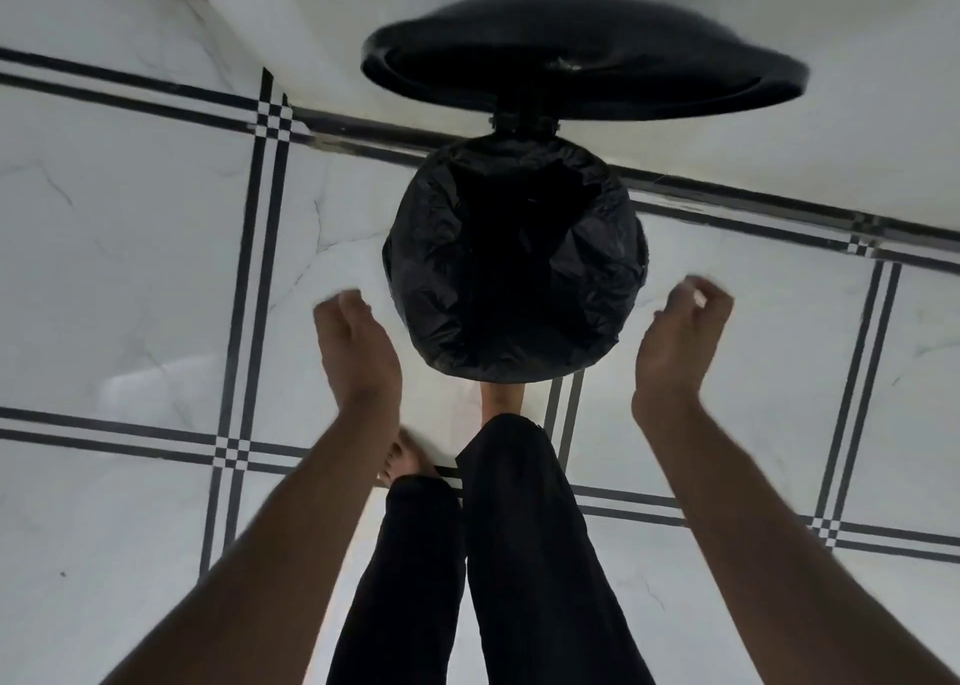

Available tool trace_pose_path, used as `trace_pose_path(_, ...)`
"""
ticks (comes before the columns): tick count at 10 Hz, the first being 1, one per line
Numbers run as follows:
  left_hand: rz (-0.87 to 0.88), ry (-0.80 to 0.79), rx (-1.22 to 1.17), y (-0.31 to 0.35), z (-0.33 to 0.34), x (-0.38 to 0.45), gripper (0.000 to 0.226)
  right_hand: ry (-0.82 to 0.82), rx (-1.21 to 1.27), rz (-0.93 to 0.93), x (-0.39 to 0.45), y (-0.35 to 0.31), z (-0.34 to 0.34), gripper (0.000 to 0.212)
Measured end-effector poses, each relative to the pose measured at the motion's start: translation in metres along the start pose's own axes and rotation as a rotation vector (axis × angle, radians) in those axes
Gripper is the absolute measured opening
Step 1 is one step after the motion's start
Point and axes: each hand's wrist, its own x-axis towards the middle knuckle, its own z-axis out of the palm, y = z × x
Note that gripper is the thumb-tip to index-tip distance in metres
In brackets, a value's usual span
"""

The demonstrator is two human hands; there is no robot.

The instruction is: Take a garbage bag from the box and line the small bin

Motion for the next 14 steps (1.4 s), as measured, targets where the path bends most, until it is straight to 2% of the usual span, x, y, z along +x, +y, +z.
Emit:
trace_pose_path(1, 0.366, -0.108, -0.016, 0.053, -0.002, -0.002, 0.035, -0.137, 0.067, -0.256, -0.006, -0.059, -0.003, 0.038)
trace_pose_path(2, 0.652, -0.131, 0.013, 0.103, 0.003, -0.017, 0.046, -0.229, 0.066, -0.372, -0.007, -0.110, -0.004, 0.044)
trace_pose_path(3, 0.853, -0.180, 0.089, 0.129, 0.012, -0.034, 0.041, -0.300, 0.039, -0.354, -0.010, -0.136, -0.004, 0.034)
trace_pose_path(4, 0.896, -0.229, 0.177, 0.128, 0.016, -0.048, 0.034, -0.302, 0.043, -0.311, -0.014, -0.128, -0.008, 0.021)
trace_pose_path(5, 0.855, -0.233, 0.226, 0.097, 0.013, -0.059, 0.028, -0.253, 0.006, -0.293, -0.020, -0.087, -0.017, 0.011)
trace_pose_path(6, 0.721, -0.241, 0.316, 0.049, 0.006, -0.062, 0.029, -0.236, -0.088, -0.289, -0.028, -0.033, -0.024, 0.022)
trace_pose_path(8, 0.440, -0.198, 0.440, -0.034, 0.008, -0.054, 0.061, -0.261, -0.274, -0.345, -0.027, 0.038, -0.016, 0.038)
trace_pose_path(9, 0.266, -0.165, 0.428, -0.054, 0.017, -0.043, 0.061, -0.266, -0.310, -0.325, -0.024, 0.058, -0.009, 0.037)
trace_pose_path(10, 0.187, -0.152, 0.316, -0.058, 0.028, -0.033, 0.054, -0.234, -0.323, -0.333, -0.024, 0.067, -0.004, 0.037)
trace_pose_path(11, 0.151, -0.107, 0.238, -0.053, 0.030, -0.020, 0.048, -0.234, -0.327, -0.304, -0.028, 0.070, 0.000, 0.036)
trace_pose_path(12, 0.167, -0.149, 0.298, -0.047, 0.023, -0.016, 0.049, -0.257, -0.353, -0.275, -0.035, 0.072, 0.001, 0.036)
trace_pose_path(13, 0.202, -0.194, 0.467, -0.039, 0.008, -0.020, 0.049, -0.251, -0.353, -0.239, -0.041, 0.062, -0.003, 0.036)
trace_pose_path(14, 0.390, -0.185, 0.635, -0.025, -0.019, -0.045, 0.036, -0.288, -0.388, -0.329, -0.055, 0.036, -0.017, 0.033)
